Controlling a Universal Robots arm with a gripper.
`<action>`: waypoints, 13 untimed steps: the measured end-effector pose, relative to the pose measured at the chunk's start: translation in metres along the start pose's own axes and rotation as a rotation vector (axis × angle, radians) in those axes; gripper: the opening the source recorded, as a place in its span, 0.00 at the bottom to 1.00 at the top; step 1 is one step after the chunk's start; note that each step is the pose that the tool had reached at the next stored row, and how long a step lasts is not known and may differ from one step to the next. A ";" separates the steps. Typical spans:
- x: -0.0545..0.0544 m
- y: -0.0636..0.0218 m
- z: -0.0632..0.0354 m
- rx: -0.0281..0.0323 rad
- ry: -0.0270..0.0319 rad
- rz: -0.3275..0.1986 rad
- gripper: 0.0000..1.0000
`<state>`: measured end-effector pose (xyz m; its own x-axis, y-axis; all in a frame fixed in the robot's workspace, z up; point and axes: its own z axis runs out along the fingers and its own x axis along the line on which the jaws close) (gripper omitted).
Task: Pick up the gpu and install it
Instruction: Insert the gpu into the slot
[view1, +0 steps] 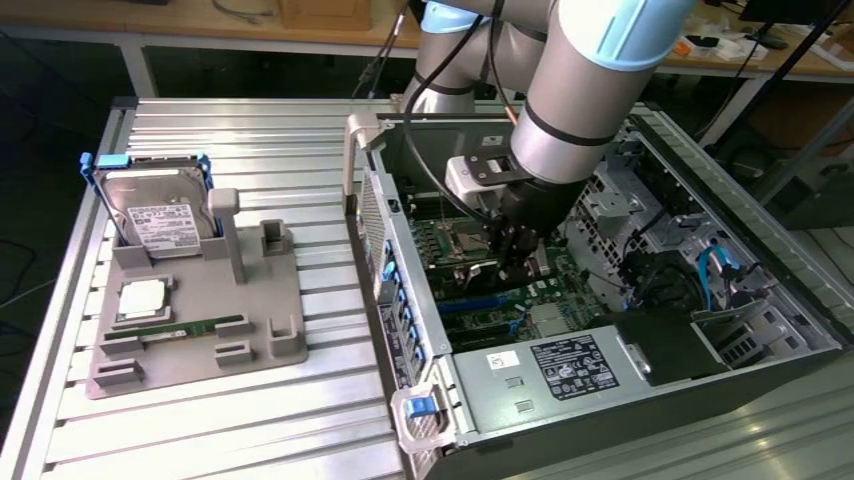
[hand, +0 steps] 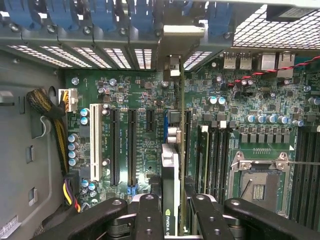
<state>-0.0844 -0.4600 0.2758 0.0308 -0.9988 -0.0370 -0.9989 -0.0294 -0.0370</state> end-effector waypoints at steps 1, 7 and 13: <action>0.000 0.0004 0.0000 0.0000 0.0001 0.000 0.27; 0.000 0.0016 -0.0001 0.0000 -0.0005 0.000 0.27; 0.000 0.0027 0.0027 0.0001 -0.0026 0.000 0.27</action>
<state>-0.0870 -0.4601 0.2730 0.0307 -0.9987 -0.0396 -0.9989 -0.0293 -0.0372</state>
